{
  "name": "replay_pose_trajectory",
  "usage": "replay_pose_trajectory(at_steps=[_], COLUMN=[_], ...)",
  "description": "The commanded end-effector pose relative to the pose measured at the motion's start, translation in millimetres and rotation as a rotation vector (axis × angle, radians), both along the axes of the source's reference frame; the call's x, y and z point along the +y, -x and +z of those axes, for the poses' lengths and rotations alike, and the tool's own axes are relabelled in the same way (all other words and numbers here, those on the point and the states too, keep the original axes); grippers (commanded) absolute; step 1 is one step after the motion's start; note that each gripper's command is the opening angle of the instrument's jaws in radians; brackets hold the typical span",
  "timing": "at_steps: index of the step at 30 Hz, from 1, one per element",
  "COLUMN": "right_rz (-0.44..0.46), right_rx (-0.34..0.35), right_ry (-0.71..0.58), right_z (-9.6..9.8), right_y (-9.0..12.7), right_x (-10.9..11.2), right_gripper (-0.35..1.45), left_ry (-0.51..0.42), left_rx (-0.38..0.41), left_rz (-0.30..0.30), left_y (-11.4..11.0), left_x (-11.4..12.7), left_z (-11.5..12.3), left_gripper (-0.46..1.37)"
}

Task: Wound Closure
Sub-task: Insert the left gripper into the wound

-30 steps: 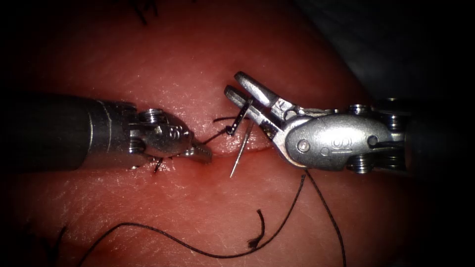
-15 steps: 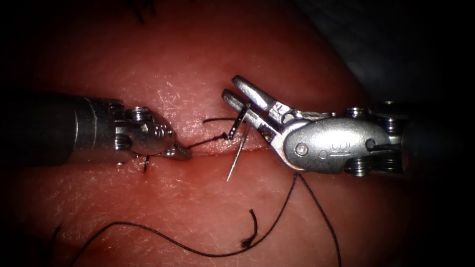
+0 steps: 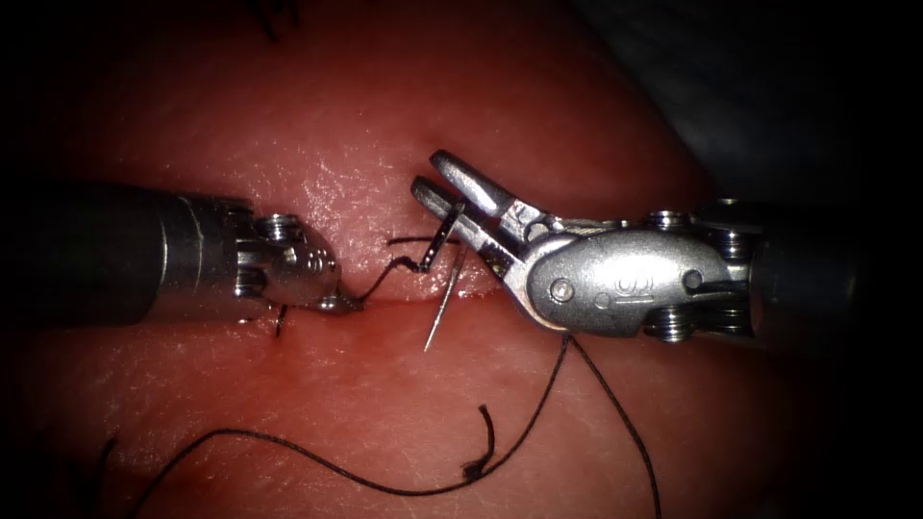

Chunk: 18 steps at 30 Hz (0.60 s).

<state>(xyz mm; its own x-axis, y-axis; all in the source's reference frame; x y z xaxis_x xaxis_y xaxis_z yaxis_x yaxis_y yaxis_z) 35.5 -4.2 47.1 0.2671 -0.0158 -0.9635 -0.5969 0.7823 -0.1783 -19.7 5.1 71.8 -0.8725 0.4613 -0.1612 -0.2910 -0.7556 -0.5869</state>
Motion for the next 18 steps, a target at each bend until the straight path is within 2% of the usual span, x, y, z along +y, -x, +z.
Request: replay_pose_trajectory(at_steps=[1, 2, 3, 4, 8, 11, 14, 18], right_rz=[0.001, -0.001, -0.002, -0.004, -0.011, -0.016, -0.024, -0.038], right_rx=[0.004, 0.008, 0.013, 0.017, 0.029, 0.035, 0.038, 0.040], right_ry=[-0.001, -0.003, -0.003, -0.004, -0.004, 0.005, 0.023, 0.056], right_z=[0.1, 0.2, 0.3, 0.5, 1.4, 2.0, 2.4, 2.9], right_y=[-0.1, -0.3, -0.5, -0.6, -1.1, -1.4, -1.8, -2.5], right_x=[0.1, 0.3, 0.5, 0.7, 1.1, 1.4, 1.4, 1.2], right_gripper=[-0.35, -0.35, -0.35, -0.35, -0.35, -0.35, -0.35, -0.35], left_ry=[-0.013, -0.016, -0.016, -0.017, -0.020, -0.022, -0.022, -0.022], left_rx=[-0.001, 0.004, 0.004, 0.003, 0.006, 0.009, 0.009, 0.008], left_rz=[0.007, 0.004, 0.004, 0.004, -0.001, -0.005, -0.005, -0.004], left_y=[-0.1, -0.1, -0.1, -0.1, -0.1, 0.0, 0.0, -0.2], left_x=[0.0, 0.0, 0.0, 0.0, 0.0, -0.1, -0.2, -0.4], left_z=[-0.2, -0.2, -0.2, -0.2, -0.4, -0.6, -0.7, -0.9], left_gripper=[-0.35, -0.35, -0.05, 0.13, 0.67, 0.85, 0.95, 0.96])
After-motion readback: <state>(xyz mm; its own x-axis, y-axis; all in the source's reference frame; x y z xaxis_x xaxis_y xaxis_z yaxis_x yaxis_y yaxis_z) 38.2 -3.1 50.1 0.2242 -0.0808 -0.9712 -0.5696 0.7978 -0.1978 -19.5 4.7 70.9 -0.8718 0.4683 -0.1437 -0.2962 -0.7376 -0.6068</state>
